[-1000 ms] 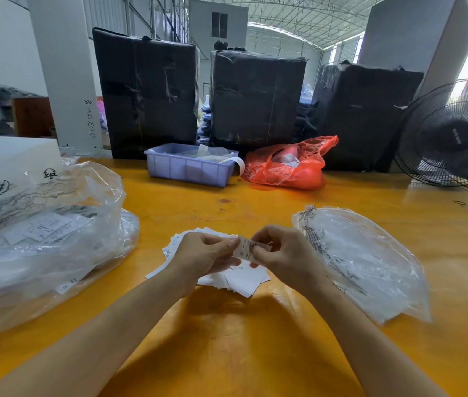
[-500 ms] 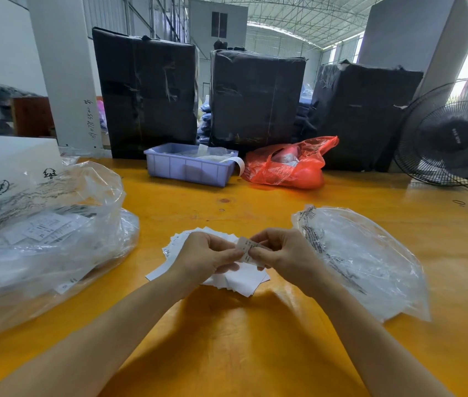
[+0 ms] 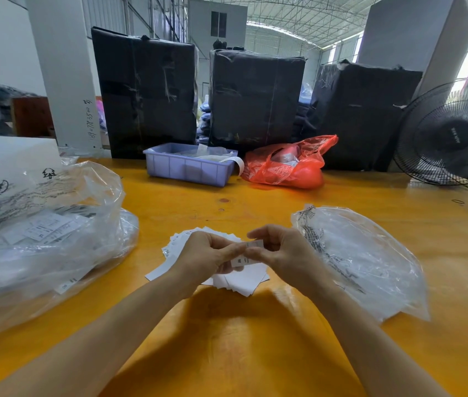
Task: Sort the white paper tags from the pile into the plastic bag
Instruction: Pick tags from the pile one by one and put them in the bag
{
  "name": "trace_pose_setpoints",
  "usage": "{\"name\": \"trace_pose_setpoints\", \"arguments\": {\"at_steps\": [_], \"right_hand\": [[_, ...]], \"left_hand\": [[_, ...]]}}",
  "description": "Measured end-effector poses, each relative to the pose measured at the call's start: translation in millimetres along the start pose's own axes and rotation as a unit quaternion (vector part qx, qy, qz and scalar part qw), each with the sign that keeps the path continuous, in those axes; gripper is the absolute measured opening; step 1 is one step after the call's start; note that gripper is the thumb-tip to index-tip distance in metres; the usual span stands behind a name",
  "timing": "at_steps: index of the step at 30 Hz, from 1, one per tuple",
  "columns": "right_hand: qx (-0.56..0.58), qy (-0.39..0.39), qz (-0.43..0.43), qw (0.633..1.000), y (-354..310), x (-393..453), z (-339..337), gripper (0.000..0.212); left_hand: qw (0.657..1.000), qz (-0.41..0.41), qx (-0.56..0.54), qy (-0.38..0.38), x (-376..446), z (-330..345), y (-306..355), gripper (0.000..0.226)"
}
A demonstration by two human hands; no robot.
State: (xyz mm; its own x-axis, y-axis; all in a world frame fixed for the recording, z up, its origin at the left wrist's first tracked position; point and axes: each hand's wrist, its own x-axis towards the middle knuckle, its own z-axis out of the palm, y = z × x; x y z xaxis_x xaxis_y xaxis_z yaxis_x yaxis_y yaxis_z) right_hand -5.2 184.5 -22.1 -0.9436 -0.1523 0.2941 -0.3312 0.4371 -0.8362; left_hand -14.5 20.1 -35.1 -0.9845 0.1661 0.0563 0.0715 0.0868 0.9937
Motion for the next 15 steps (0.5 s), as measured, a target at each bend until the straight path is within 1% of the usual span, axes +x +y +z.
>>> {"name": "trace_pose_setpoints", "arguments": {"at_steps": [3,5,8,10,13,15], "right_hand": [[0.061,0.039,0.003,0.997,1.5,2.5,1.7,0.020],[0.082,0.061,-0.001,0.995,2.5,3.1,3.4,0.013],[0.072,0.052,-0.019,0.996,2.2,0.9,10.2,0.011],[0.061,0.021,-0.017,0.998,1.0,0.2,14.4,0.018],[0.039,-0.015,0.005,0.999,0.5,0.8,15.1,0.038],[0.039,-0.022,0.003,0.999,0.6,-0.3,18.0,0.052]], "left_hand": [[0.997,-0.030,-0.069,0.025,1.7,-0.2,0.2,0.017],[0.990,-0.052,-0.123,0.036,1.8,1.0,0.4,0.019],[0.990,-0.064,-0.107,0.060,1.0,4.8,-2.8,0.019],[0.988,-0.074,-0.106,0.085,1.4,6.9,-4.6,0.017],[0.972,-0.094,-0.181,0.115,1.6,7.6,-1.4,0.018],[0.961,-0.101,-0.225,0.124,1.7,7.7,0.4,0.022]]}}
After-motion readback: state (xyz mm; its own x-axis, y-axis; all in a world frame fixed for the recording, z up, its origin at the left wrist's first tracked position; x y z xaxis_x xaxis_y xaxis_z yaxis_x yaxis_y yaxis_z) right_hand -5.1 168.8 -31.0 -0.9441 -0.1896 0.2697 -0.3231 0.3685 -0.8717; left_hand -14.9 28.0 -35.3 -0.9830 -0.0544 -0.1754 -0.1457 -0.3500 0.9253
